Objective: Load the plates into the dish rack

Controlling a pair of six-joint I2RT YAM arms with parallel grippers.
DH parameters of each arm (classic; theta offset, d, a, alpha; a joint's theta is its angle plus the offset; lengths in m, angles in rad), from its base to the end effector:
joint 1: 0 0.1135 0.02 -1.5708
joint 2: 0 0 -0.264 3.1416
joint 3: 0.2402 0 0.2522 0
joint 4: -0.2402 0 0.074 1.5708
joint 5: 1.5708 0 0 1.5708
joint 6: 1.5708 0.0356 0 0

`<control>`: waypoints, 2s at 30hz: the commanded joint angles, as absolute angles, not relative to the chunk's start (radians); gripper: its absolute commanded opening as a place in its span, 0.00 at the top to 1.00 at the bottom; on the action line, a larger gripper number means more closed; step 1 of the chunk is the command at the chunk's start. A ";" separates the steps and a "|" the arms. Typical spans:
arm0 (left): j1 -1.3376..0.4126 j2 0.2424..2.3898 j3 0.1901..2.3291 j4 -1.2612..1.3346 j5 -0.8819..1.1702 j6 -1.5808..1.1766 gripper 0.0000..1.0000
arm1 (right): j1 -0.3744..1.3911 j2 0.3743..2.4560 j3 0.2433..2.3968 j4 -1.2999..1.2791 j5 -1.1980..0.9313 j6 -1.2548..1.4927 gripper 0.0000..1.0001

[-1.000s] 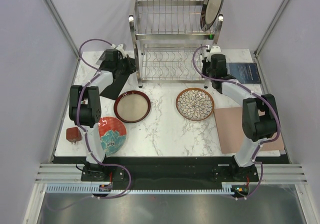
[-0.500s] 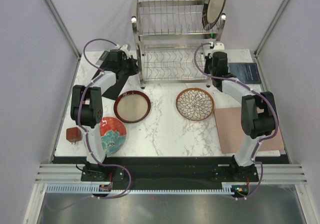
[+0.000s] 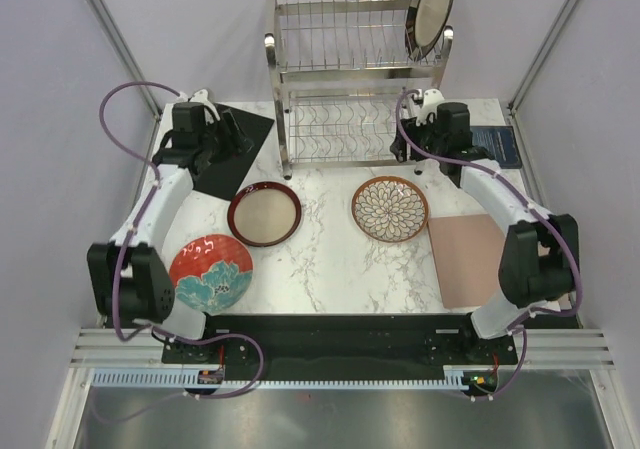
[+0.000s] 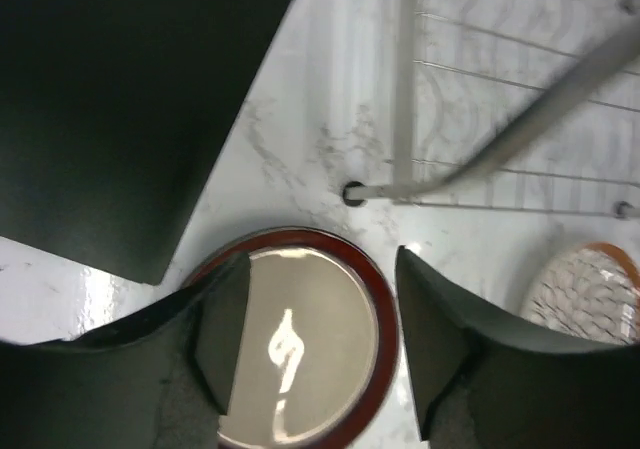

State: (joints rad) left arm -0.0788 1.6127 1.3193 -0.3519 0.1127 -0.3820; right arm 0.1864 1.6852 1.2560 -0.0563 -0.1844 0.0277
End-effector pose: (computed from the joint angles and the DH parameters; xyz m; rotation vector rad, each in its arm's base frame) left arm 0.3688 -0.0331 0.2981 -0.2756 2.2207 -0.3777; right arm 0.3862 0.0795 0.2775 -0.2777 2.0440 0.3220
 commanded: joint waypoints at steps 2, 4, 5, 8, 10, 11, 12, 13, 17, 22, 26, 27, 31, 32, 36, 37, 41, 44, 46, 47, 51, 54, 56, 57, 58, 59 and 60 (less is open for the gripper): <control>-0.133 1.434 1.145 -0.348 0.405 -0.459 0.25 | 0.071 1.539 1.213 -0.328 -0.436 -0.002 0.23; -0.190 1.440 1.061 -0.255 0.495 -0.485 0.16 | 0.014 1.519 1.177 -0.344 -0.501 0.038 0.16; -0.211 1.446 1.034 -0.206 0.523 -0.492 0.14 | 0.005 1.510 1.166 -0.347 -0.532 0.016 0.16; -0.296 1.494 0.986 -0.069 0.580 -0.509 0.09 | -0.087 1.494 1.147 -0.399 -0.578 -0.060 0.18; -0.351 1.541 0.986 -0.010 0.568 -0.523 0.11 | -0.109 1.497 1.140 -0.445 -0.629 -0.127 0.19; -0.365 1.557 0.988 -0.005 0.555 -0.535 0.13 | -0.130 1.503 1.141 -0.465 -0.641 -0.149 0.19; -0.380 1.572 0.988 0.035 0.540 -0.546 0.15 | -0.143 1.517 1.140 -0.492 -0.658 -0.185 0.19; -0.409 1.591 0.985 0.070 0.535 -0.564 0.17 | -0.155 1.526 1.135 -0.497 -0.687 -0.199 0.19; -0.475 1.695 0.986 0.158 0.491 -0.624 0.23 | -0.199 1.600 1.126 -0.517 -0.761 -0.250 0.20; -0.546 1.808 1.034 0.207 0.417 -0.679 0.25 | -0.204 1.726 1.140 -0.557 -0.827 -0.339 0.22; -0.591 1.871 1.085 0.166 0.309 -0.660 0.25 | -0.206 1.790 1.158 -0.594 -0.877 -0.394 0.22; -0.601 1.893 1.092 0.173 0.289 -0.666 0.25 | -0.204 1.819 1.178 -0.621 -0.899 -0.406 0.23; -0.626 1.951 1.138 0.179 0.287 -0.678 0.25 | -0.206 1.876 1.213 -0.663 -0.934 -0.442 0.23; -0.632 1.963 1.149 0.179 0.287 -0.683 0.25 | -0.206 1.891 1.216 -0.667 -0.940 -0.446 0.24; -0.656 2.026 1.222 0.179 0.290 -0.706 0.27 | -0.204 1.924 1.229 -0.684 -0.969 -0.463 0.25; -0.660 2.045 1.233 0.184 0.293 -0.706 0.27 | -0.204 1.927 1.229 -0.686 -0.979 -0.463 0.25; -0.666 2.077 1.279 0.169 0.304 -0.718 0.41 | -0.204 1.937 1.226 -0.695 -0.989 -0.463 0.25; -0.664 2.072 1.284 0.120 0.267 -0.732 0.60 | -0.204 1.936 1.226 -0.704 -0.988 -0.469 0.25; -0.664 2.063 1.282 0.092 0.235 -0.739 0.70 | -0.204 1.934 1.233 -0.715 -0.983 -0.482 0.25; -0.664 2.059 1.281 0.083 0.229 -0.735 0.77 | -0.203 1.931 1.233 -0.722 -0.979 -0.483 0.25; -0.654 2.030 1.270 0.067 0.259 -0.703 0.93 | -0.204 1.914 1.247 -0.738 -0.969 -0.486 0.25; -0.637 1.996 1.236 0.092 0.308 -0.696 0.98 | -0.204 1.891 1.261 -0.744 -0.959 -0.476 0.25; -0.623 1.973 1.195 0.110 0.356 -0.695 0.98 | -0.204 1.870 1.275 -0.750 -0.954 -0.469 0.24; -0.606 1.958 1.180 0.127 0.374 -0.689 0.98 | -0.204 1.862 1.278 -0.756 -0.953 -0.469 0.24; -0.597 1.932 1.163 0.139 0.389 -0.686 0.98 | -0.204 1.846 1.281 -0.759 -0.951 -0.469 0.24; -0.589 1.915 1.131 0.152 0.420 -0.681 0.98 | -0.204 1.839 1.282 -0.762 -0.951 -0.469 0.24; -0.569 1.902 1.114 0.166 0.439 -0.670 0.98 | -0.204 1.833 1.282 -0.768 -0.954 -0.472 0.24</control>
